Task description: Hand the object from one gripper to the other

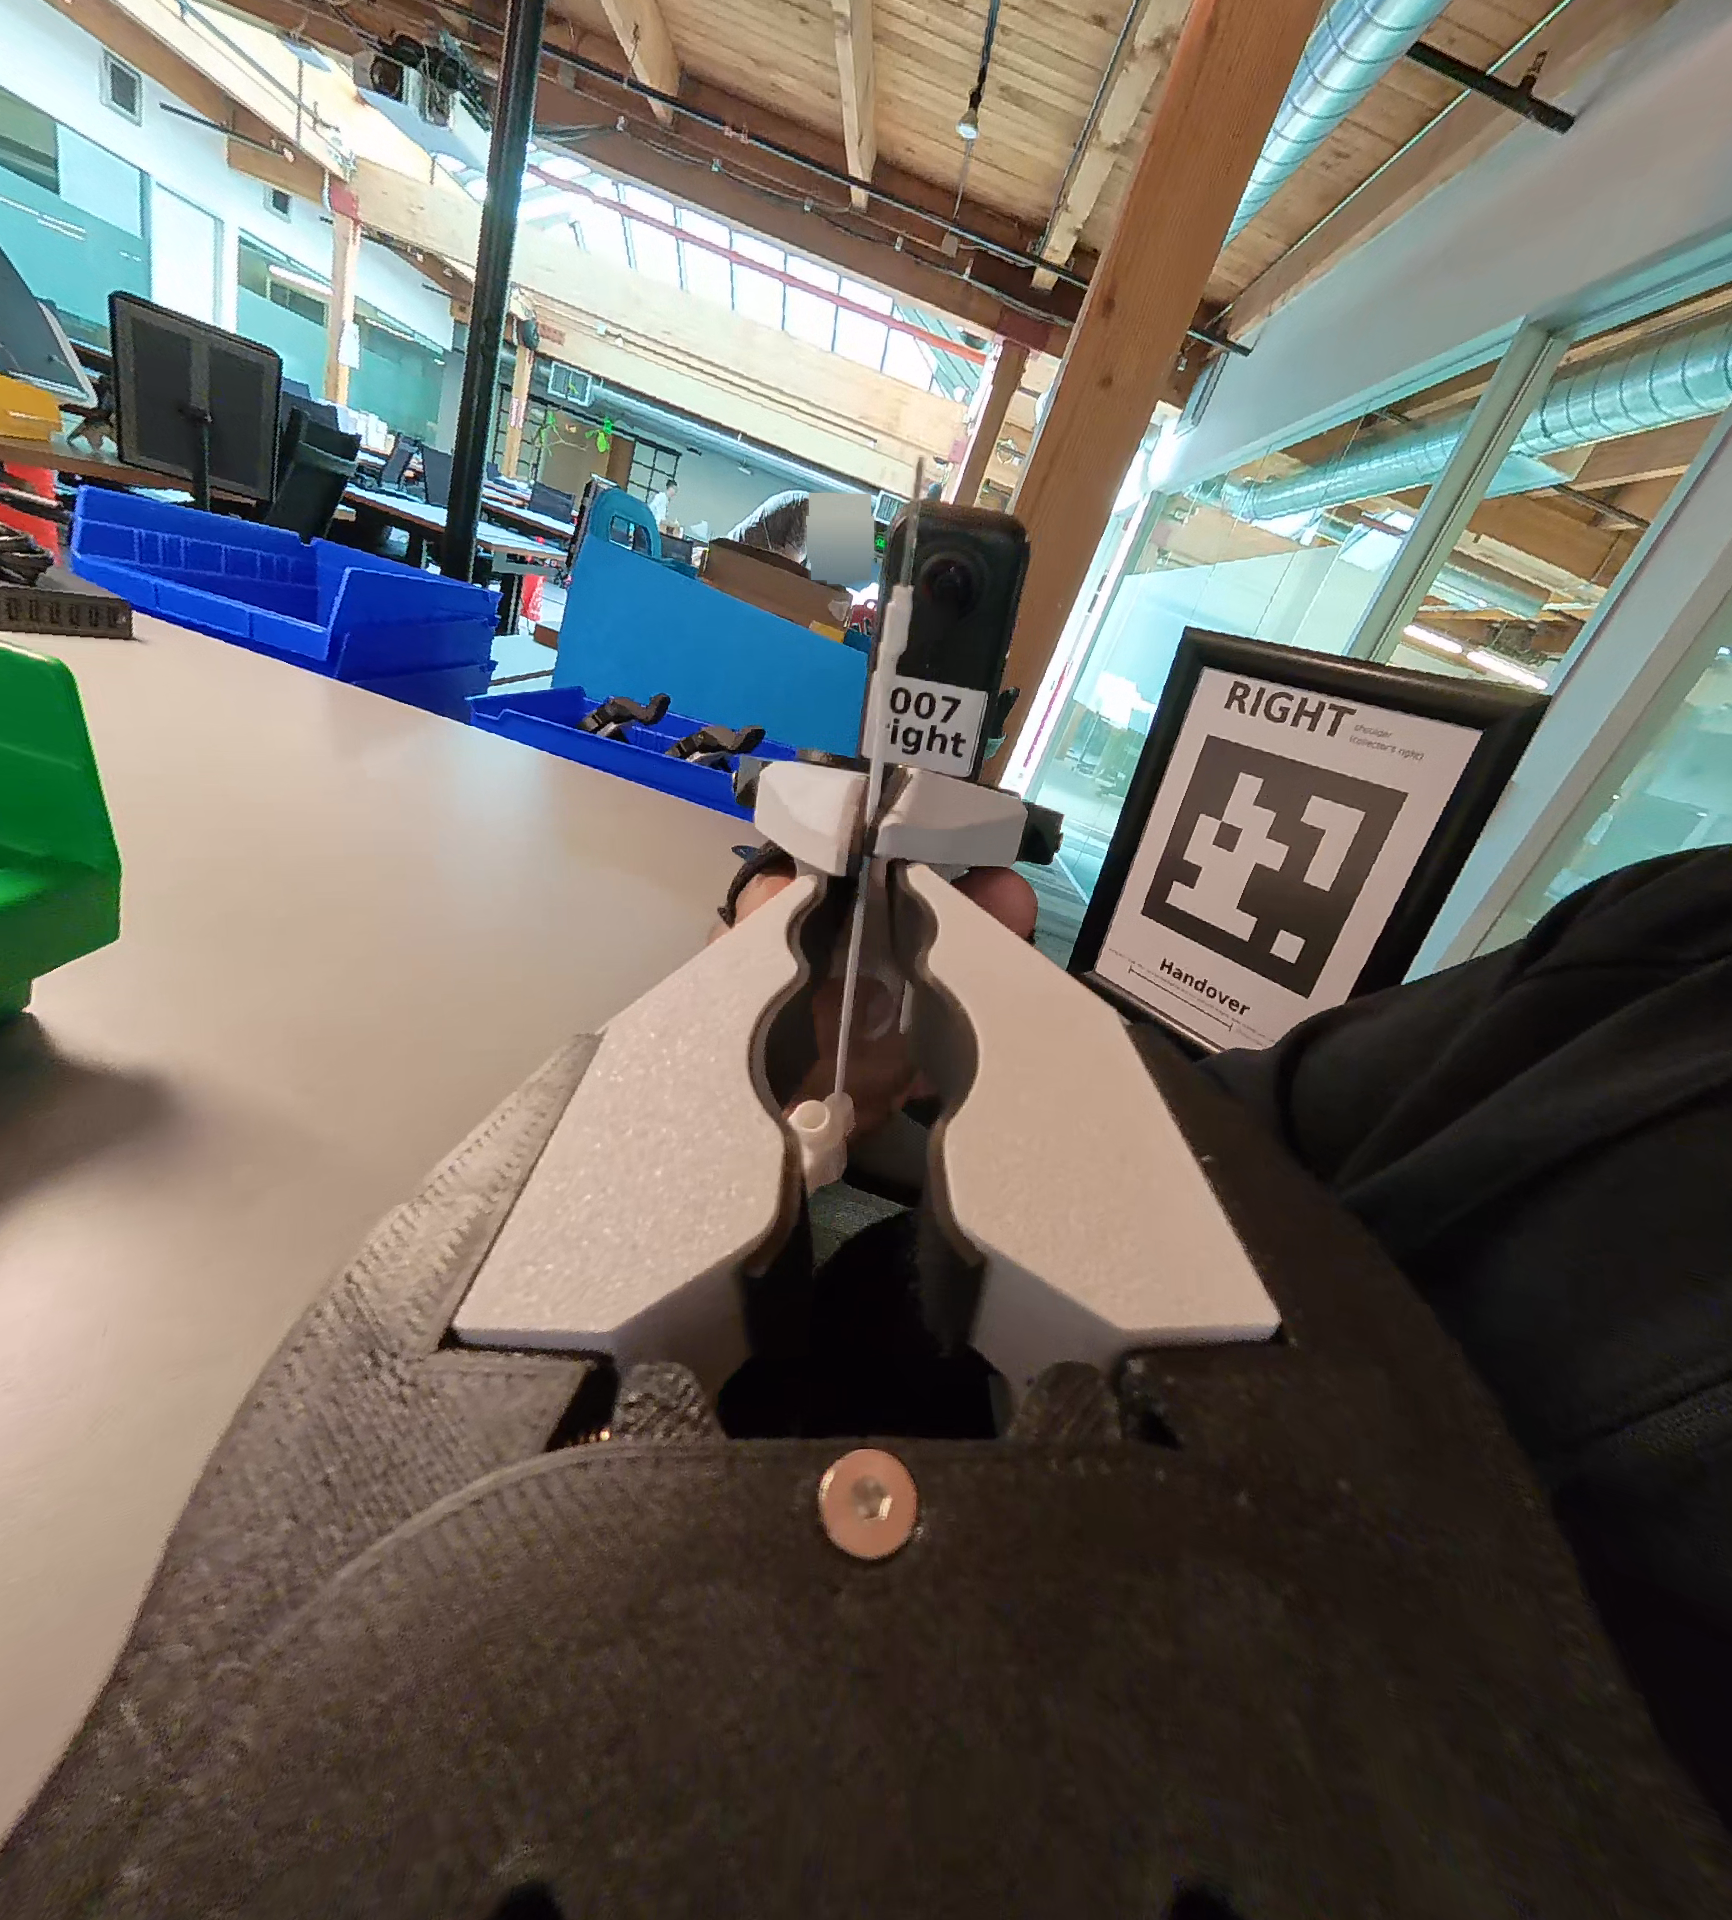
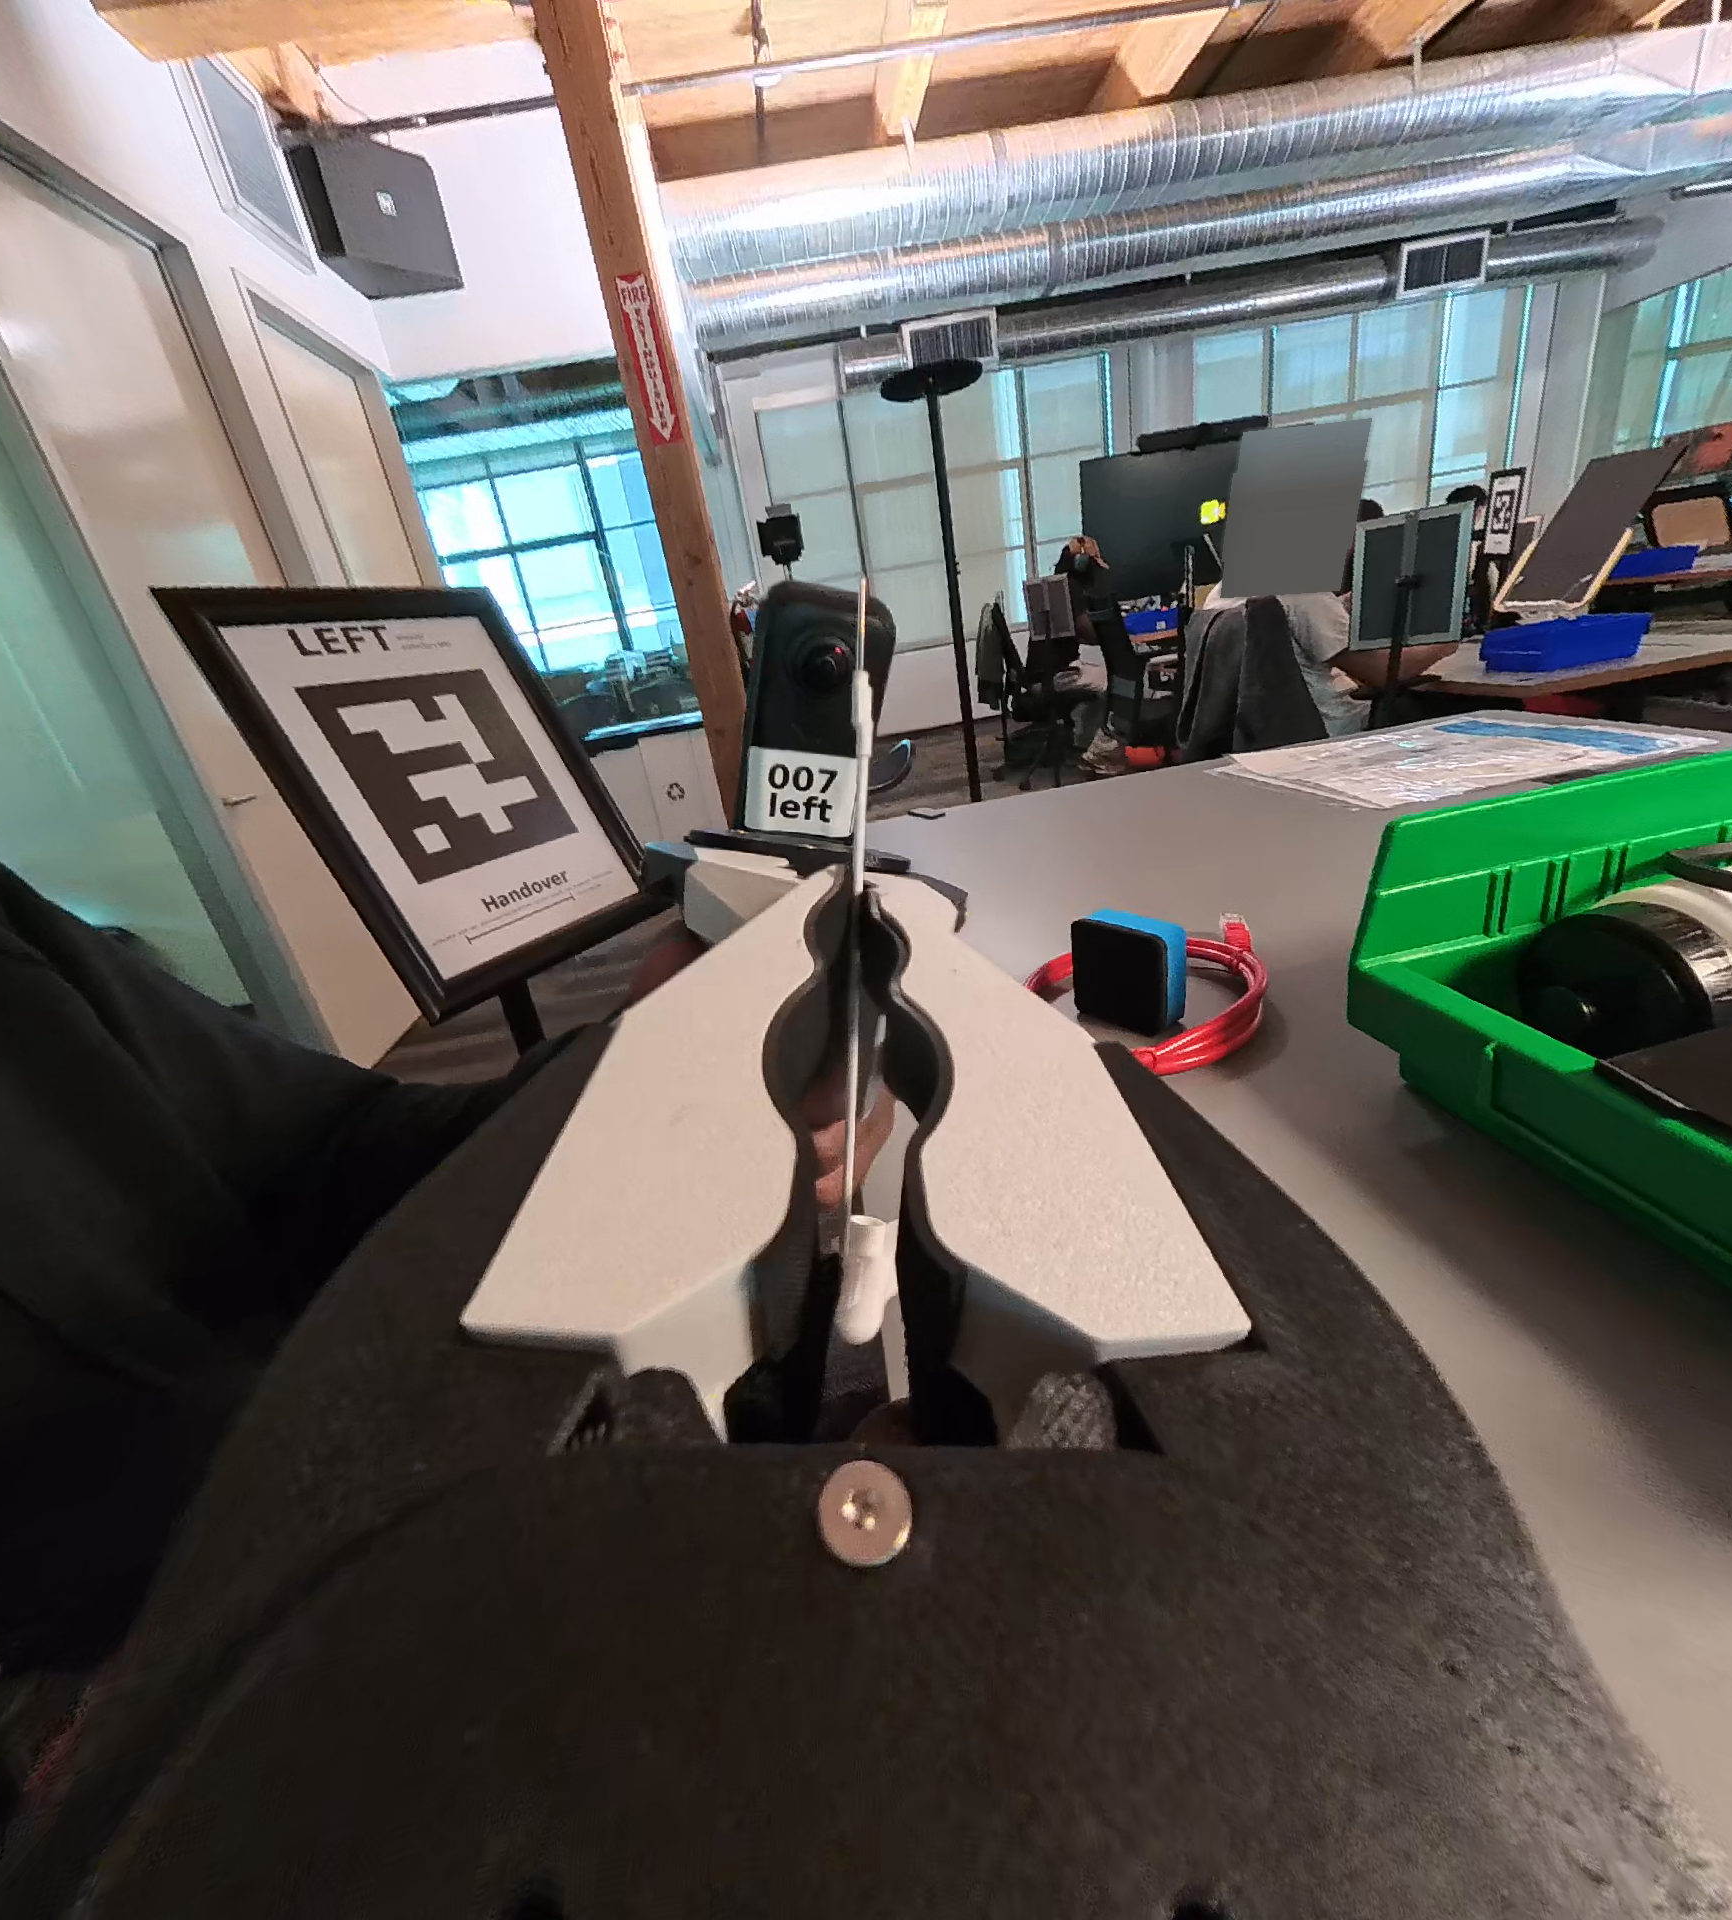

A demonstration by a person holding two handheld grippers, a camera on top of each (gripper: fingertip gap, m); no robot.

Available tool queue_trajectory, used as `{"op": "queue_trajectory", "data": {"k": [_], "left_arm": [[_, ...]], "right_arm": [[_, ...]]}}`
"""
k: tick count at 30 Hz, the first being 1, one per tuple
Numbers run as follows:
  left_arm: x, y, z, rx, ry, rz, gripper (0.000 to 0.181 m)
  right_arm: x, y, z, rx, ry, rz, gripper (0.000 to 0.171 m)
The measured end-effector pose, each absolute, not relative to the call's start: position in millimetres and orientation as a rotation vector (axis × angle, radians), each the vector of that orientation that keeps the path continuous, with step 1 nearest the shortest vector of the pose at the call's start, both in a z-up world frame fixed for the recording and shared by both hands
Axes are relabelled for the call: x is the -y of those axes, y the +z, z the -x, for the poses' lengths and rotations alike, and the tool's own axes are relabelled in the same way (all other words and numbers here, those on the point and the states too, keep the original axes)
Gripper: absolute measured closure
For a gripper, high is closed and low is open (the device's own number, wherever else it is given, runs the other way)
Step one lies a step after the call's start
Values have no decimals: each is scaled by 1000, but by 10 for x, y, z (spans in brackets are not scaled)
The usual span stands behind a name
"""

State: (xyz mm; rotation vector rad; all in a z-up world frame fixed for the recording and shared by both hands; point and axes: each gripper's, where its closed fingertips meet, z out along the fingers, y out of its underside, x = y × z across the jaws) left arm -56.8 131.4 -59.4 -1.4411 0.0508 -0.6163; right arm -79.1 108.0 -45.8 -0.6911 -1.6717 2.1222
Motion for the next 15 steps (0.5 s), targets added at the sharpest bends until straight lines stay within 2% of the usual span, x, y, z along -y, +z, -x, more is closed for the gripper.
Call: {"op": "queue_trajectory", "data": {"k": [10, 13, 15], "left_arm": [[-1371, -614, 537, -71, -653, 1452, 179], [-1408, -589, 594, -57, -594, 1458, 180], [-1392, -502, 618, -48, -610, 1417, 180]], "right_arm": [[-1117, -474, 779, 1685, 2145, 740, 169], [-1234, -453, 790, 1638, 2099, 757, 150], [-1306, -433, 774, 1623, 2115, 776, 145]]}}
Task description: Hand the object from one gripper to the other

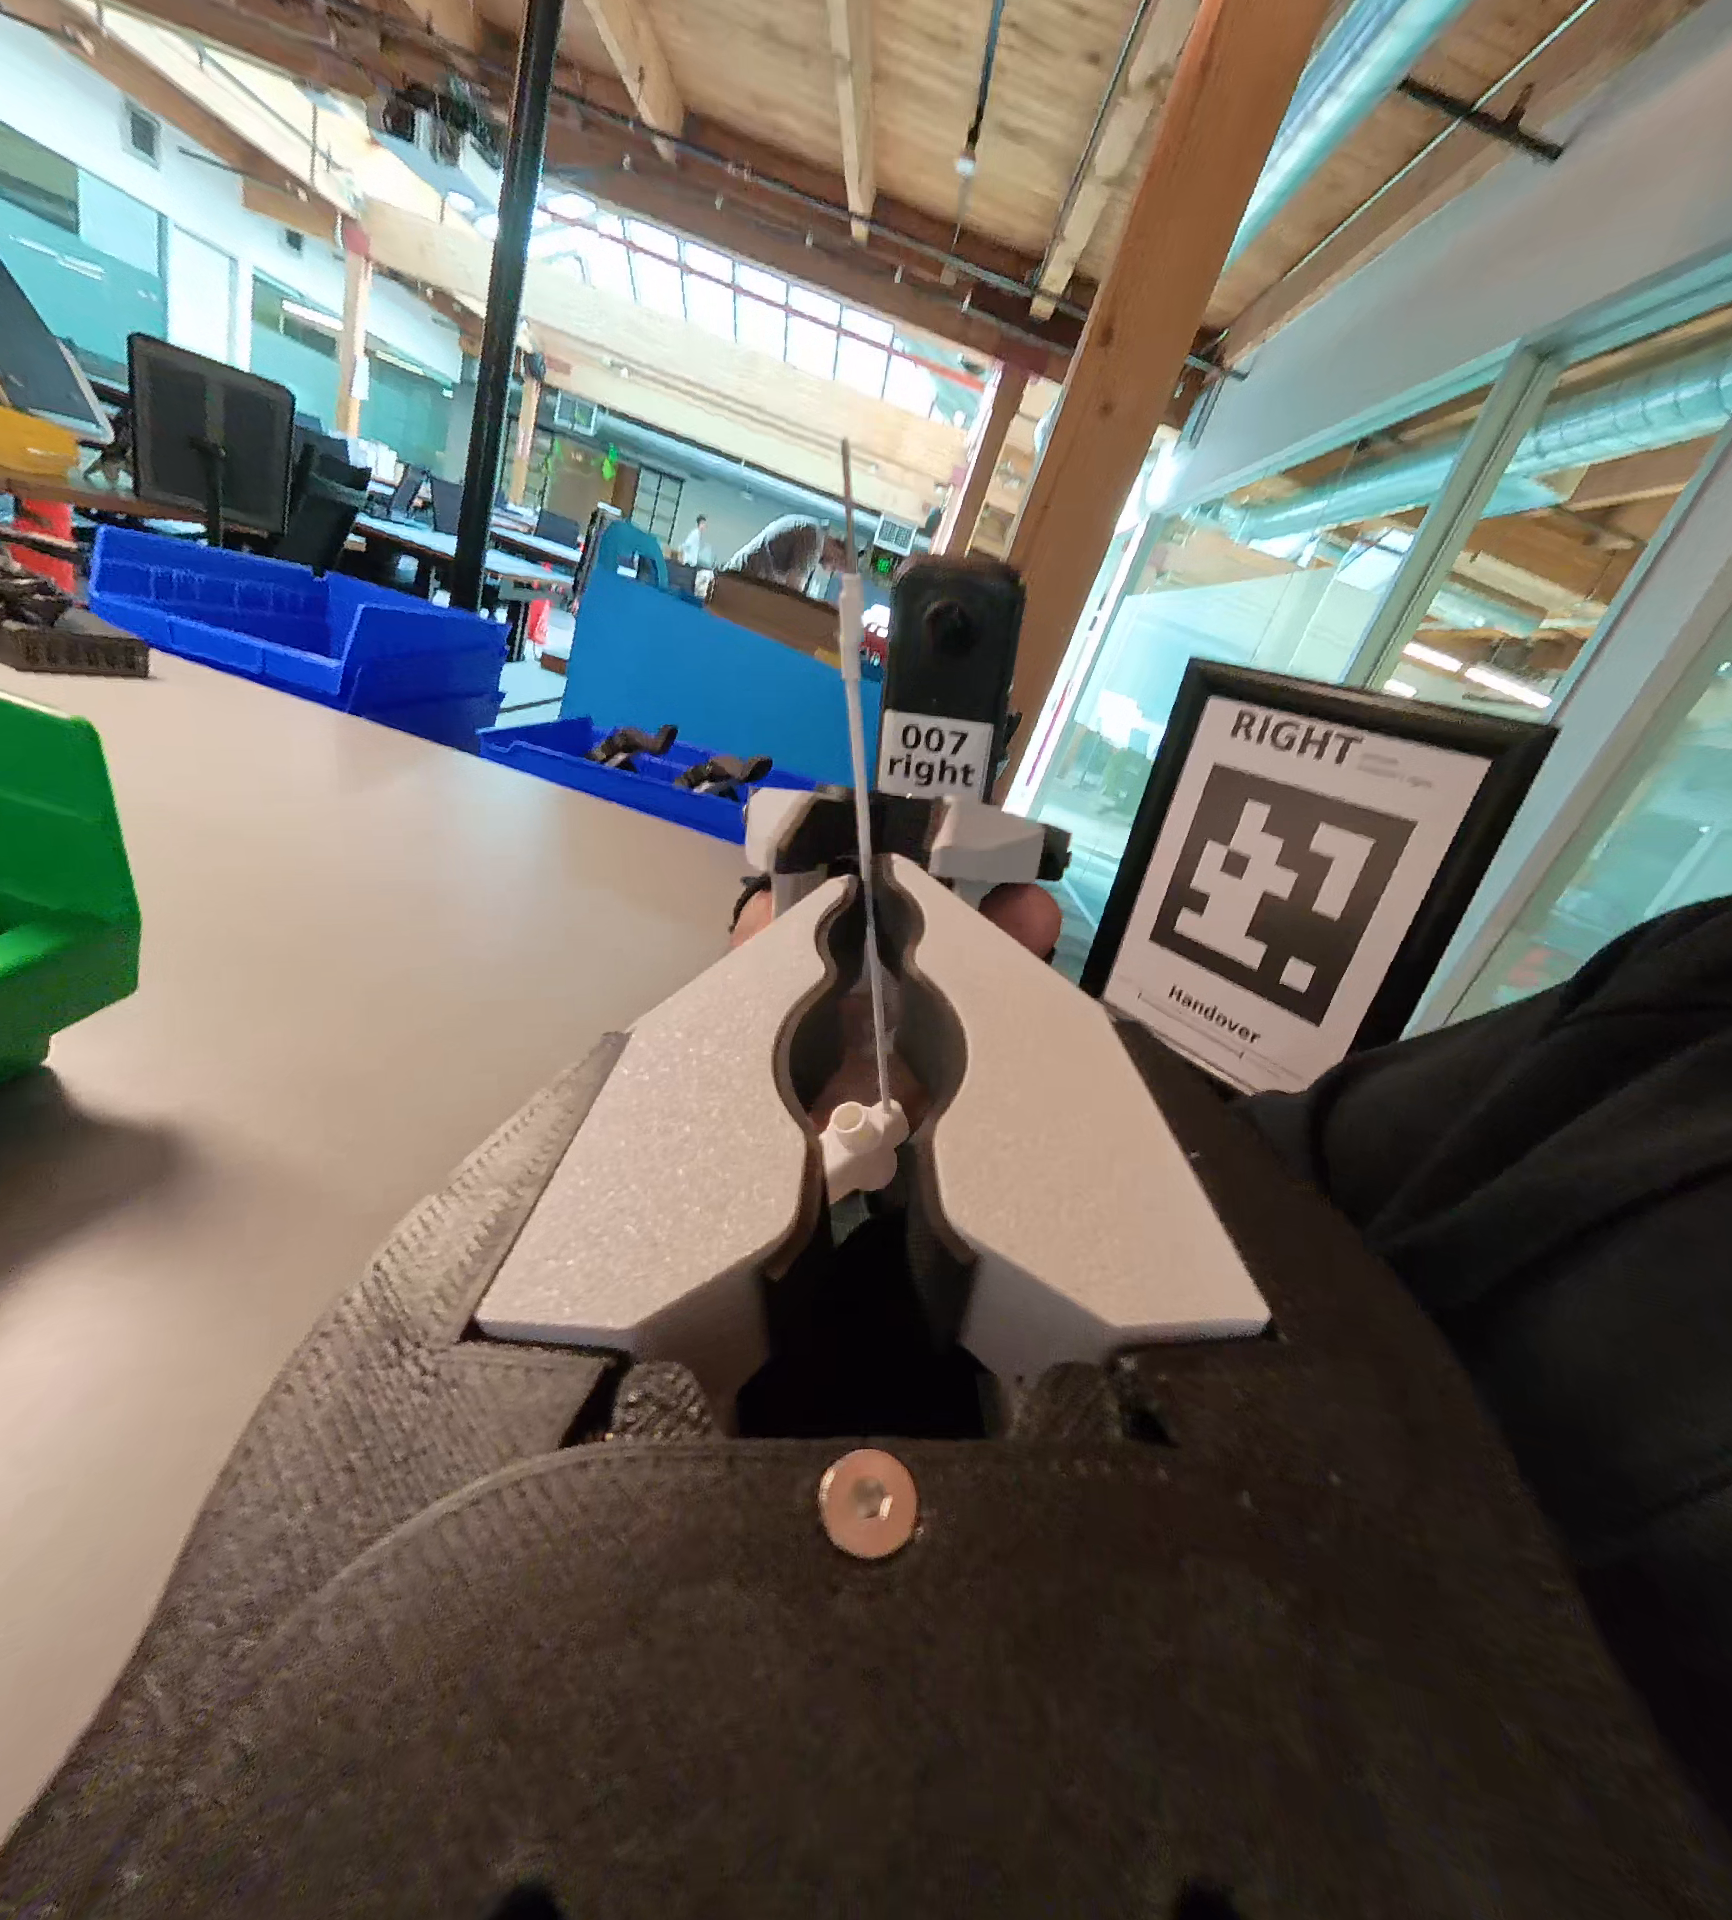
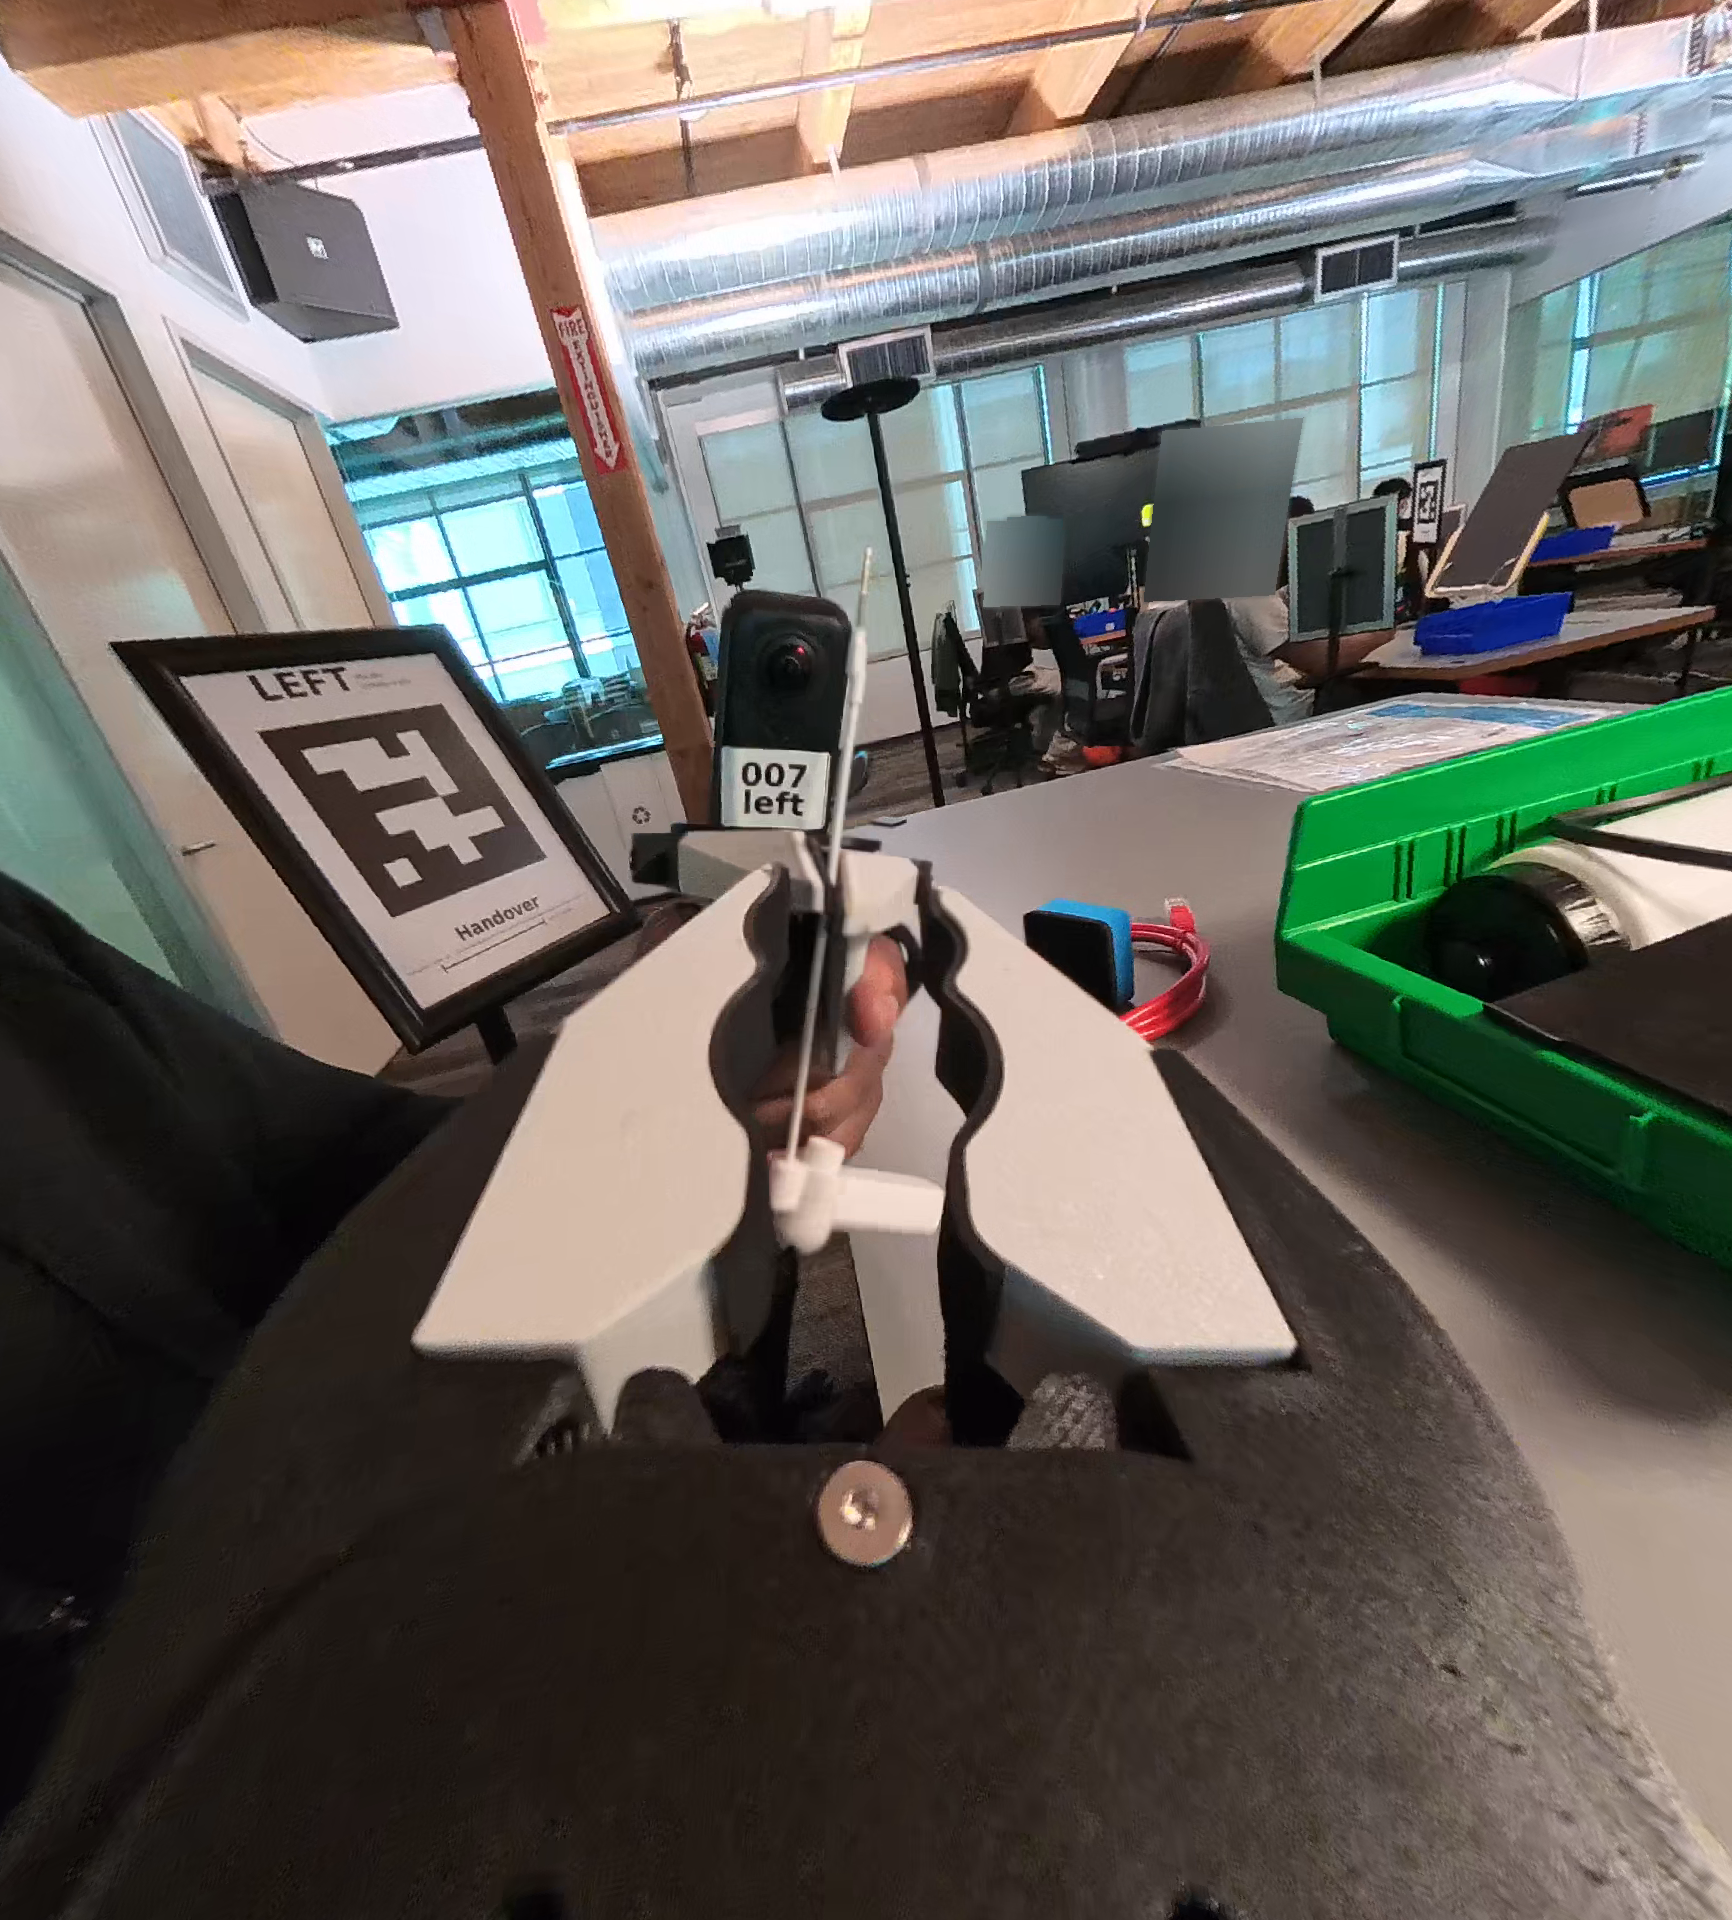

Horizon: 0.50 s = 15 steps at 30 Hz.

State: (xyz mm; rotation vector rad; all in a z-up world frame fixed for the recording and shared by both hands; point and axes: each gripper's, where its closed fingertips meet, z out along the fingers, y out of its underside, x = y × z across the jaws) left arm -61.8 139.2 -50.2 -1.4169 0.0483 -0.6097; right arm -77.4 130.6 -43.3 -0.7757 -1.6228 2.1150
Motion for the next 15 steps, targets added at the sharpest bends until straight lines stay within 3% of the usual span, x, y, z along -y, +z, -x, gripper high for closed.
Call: {"op": "queue_trajectory", "data": {"k": [15], "left_arm": [[-1373, -502, 584, -80, -515, 1416, 179]], "right_arm": [[-1121, -596, 706, 1796, 1970, 764, 162]]}}
